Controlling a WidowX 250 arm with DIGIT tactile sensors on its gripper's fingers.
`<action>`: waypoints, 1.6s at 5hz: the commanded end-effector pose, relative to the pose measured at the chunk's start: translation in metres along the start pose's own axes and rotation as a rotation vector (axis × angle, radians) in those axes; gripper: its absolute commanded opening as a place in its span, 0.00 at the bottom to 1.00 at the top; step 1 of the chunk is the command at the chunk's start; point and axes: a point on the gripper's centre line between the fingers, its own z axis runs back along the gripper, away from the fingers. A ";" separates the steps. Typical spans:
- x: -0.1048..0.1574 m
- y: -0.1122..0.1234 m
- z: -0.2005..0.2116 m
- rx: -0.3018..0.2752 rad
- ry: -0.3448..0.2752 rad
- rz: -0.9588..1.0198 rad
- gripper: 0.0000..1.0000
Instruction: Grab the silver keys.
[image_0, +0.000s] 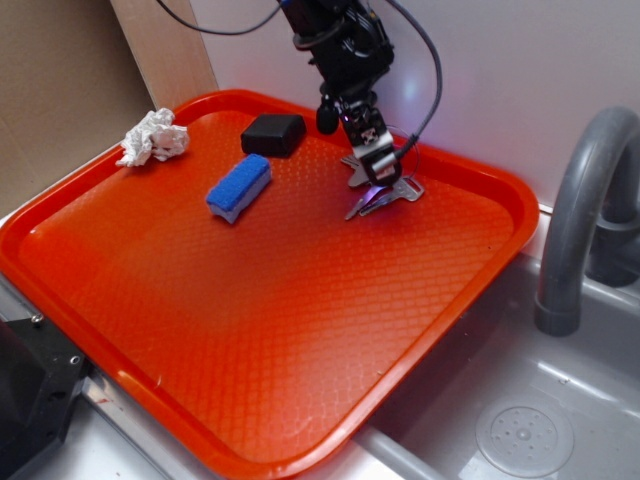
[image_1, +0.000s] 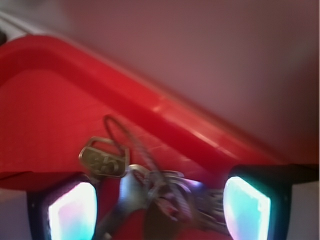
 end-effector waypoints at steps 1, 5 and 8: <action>0.014 -0.001 0.019 -0.046 -0.107 -0.170 1.00; 0.026 -0.004 -0.006 -0.009 -0.093 -0.121 0.00; 0.005 -0.025 0.066 0.191 -0.068 0.116 0.00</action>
